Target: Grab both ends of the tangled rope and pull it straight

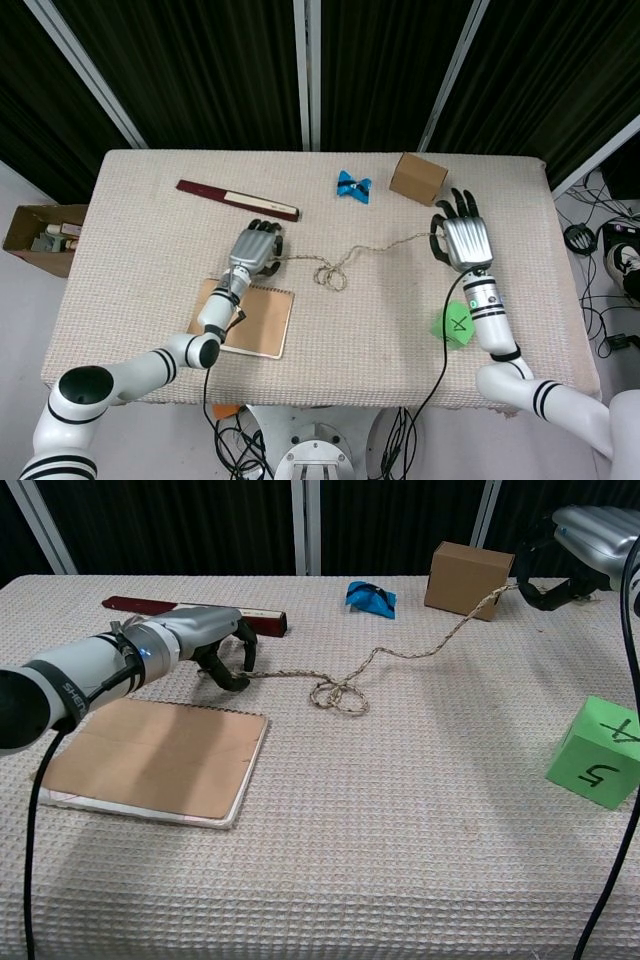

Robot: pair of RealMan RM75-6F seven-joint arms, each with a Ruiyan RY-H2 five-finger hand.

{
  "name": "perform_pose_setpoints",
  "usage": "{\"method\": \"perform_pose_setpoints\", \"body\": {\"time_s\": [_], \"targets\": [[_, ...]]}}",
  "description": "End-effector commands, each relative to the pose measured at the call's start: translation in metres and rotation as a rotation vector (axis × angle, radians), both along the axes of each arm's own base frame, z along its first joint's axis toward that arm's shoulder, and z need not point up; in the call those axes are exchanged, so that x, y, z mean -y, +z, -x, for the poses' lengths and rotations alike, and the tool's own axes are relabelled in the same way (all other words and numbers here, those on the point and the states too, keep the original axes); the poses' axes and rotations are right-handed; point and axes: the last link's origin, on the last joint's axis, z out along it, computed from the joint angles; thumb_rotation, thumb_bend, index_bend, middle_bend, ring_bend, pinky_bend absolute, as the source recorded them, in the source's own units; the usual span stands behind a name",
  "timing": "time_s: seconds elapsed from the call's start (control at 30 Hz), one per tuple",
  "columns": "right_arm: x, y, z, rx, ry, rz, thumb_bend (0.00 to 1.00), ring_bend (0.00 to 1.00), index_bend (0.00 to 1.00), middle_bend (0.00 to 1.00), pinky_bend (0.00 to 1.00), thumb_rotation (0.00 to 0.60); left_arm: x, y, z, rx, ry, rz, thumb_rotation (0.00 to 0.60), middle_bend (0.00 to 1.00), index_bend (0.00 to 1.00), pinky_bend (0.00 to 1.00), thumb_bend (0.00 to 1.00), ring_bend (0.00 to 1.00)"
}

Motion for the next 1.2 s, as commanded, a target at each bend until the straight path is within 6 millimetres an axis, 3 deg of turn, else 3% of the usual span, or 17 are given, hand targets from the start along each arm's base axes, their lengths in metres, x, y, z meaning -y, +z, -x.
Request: {"method": "perform_pose_setpoints", "body": {"time_s": [0.03,0.3,0.43,0.77,0.97,1.2], "targets": [[0.0,0.0,0.001,0.0,-0.006,0.0,0.45,0.0,0.62,0.24,0.0,0.6,0.0,0.0,-0.001,0.004,0.001,-0.003,0.6,0.16,0.54,0.1,0.37,0.11],[0.0,0.002,0.007,-0.006,-0.017,0.0,0.45,0.0,0.62,0.24,0.0,0.6,0.0,0.003,0.001,0.002,-0.008,-0.018,0.6,0.17,0.58,0.09,0.48,0.11],[-0.003,0.012,0.015,-0.012,-0.021,0.017,0.45,0.0,0.62,0.24,0.0,0.6,0.005,0.018,0.01,0.03,-0.014,-0.054,0.6,0.17,0.6,0.1,0.53,0.11],[-0.031,0.052,0.065,0.037,-0.138,0.088,0.45,0.0,0.62,0.24,0.0,0.6,0.025,0.08,0.088,0.0,0.049,-0.174,0.6,0.19,0.62,0.09,0.52,0.11],[-0.042,0.052,0.085,0.027,-0.176,0.087,0.45,0.0,0.62,0.24,0.0,0.6,0.031,0.097,0.12,-0.007,0.113,-0.204,0.6,0.19,0.62,0.09,0.52,0.11],[-0.048,0.042,0.102,-0.017,-0.201,0.086,0.45,0.0,0.6,0.24,0.0,0.6,0.034,0.099,0.141,-0.052,0.139,-0.196,0.6,0.19,0.61,0.09,0.52,0.11]]}}
